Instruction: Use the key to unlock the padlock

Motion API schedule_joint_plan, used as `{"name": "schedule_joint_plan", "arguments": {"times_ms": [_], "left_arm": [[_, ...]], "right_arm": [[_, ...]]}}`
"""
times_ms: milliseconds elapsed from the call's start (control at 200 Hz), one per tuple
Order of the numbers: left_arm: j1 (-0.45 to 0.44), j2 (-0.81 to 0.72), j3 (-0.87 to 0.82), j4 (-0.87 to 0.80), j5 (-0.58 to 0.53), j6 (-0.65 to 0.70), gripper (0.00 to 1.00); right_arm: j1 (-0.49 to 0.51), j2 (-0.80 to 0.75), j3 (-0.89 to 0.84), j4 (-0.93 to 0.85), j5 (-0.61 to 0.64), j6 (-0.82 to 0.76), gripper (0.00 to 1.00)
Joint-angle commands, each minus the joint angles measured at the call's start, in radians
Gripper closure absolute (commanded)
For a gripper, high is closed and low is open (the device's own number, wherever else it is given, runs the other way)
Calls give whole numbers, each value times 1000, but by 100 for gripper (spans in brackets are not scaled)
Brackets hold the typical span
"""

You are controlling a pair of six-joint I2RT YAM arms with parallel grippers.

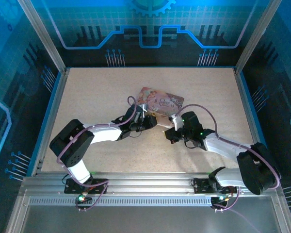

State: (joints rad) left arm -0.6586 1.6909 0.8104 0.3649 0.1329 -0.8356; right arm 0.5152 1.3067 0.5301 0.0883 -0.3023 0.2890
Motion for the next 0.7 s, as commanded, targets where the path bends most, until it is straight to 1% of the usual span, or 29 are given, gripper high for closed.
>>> {"name": "schedule_joint_plan", "arguments": {"times_ms": [0, 105, 230, 390, 695], "left_arm": [[-10, -56, 38, 21, 27, -54, 89], [-14, -63, 41, 13, 24, -72, 92], [-20, -64, 51, -10, 14, -82, 93], [-22, -62, 60, -23, 17, -104, 94], [-22, -66, 100, -101, 33, -136, 95]], "right_arm": [[28, 48, -3, 87, 39, -24, 100], [44, 86, 8, 123, 58, -28, 100], [53, 112, 18, 167, 81, -33, 100], [54, 138, 27, 220, 80, -44, 100], [41, 151, 55, 218, 103, -116, 100]]}}
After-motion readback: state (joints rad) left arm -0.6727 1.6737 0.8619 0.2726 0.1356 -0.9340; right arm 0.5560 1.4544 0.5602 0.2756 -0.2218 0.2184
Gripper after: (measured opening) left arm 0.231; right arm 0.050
